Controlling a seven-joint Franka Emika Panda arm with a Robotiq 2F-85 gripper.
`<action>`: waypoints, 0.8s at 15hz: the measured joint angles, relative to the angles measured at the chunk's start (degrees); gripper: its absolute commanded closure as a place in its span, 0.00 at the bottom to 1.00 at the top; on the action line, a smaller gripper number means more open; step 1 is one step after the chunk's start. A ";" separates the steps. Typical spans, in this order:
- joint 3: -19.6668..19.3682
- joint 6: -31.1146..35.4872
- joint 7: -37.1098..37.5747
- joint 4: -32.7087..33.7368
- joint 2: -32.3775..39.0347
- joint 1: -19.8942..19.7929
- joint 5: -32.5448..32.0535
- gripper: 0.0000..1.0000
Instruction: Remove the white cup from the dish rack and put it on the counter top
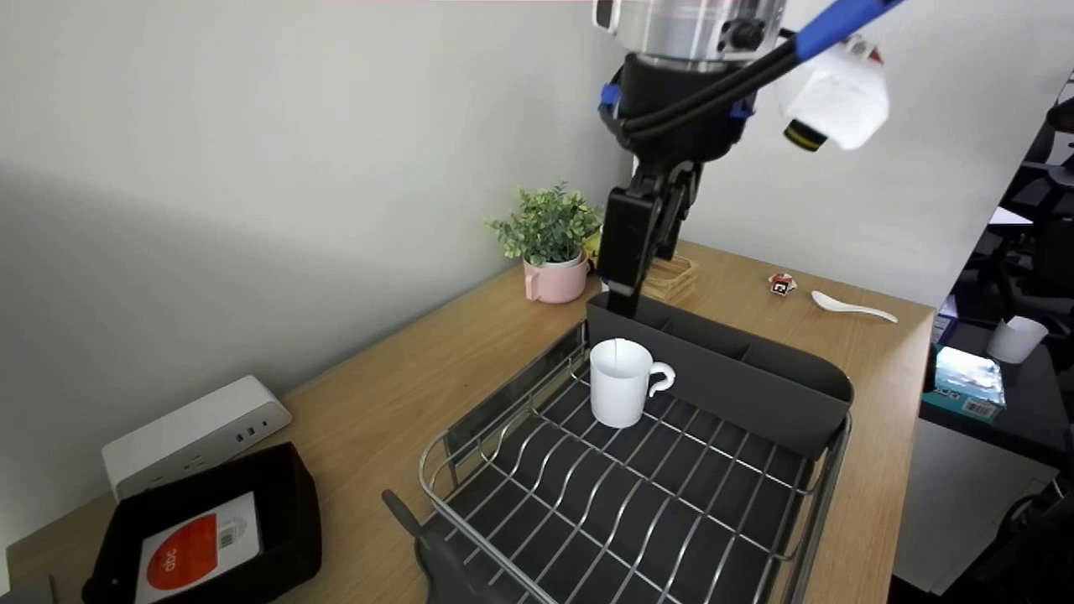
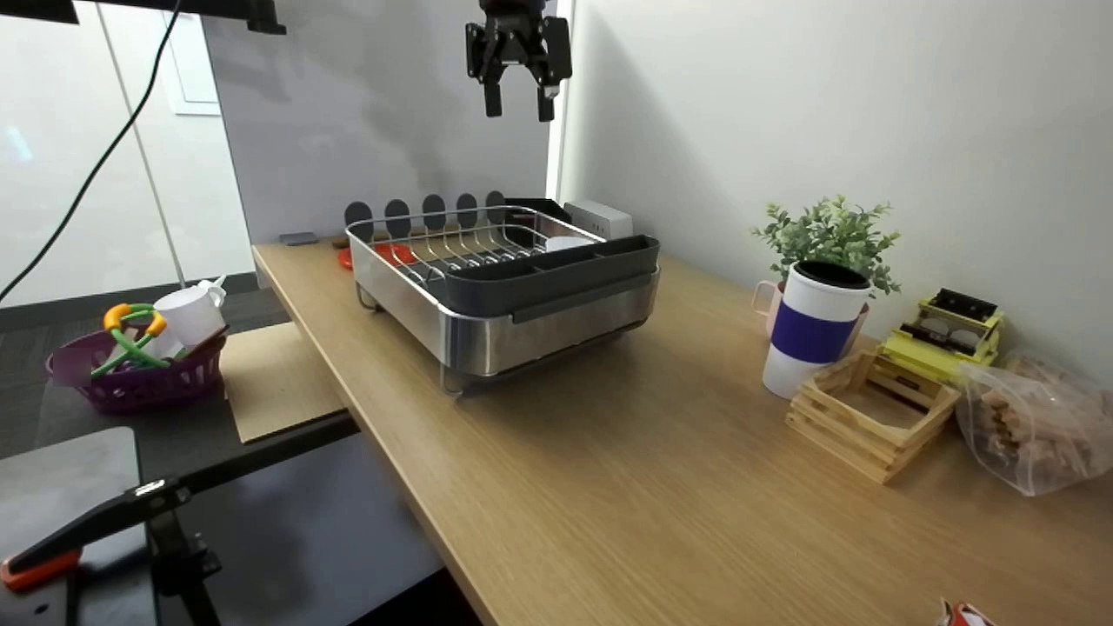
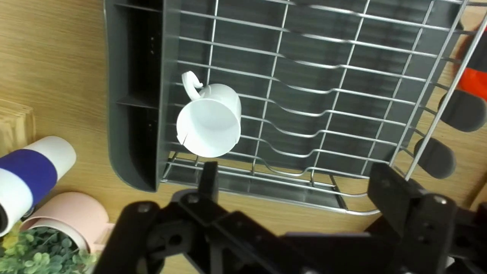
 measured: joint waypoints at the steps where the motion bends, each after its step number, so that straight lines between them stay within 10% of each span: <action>1: -0.18 -0.09 -0.14 1.60 1.96 0.17 0.16 0.00; 12: -2.66 -0.72 -0.03 6.14 6.30 1.70 1.73 0.00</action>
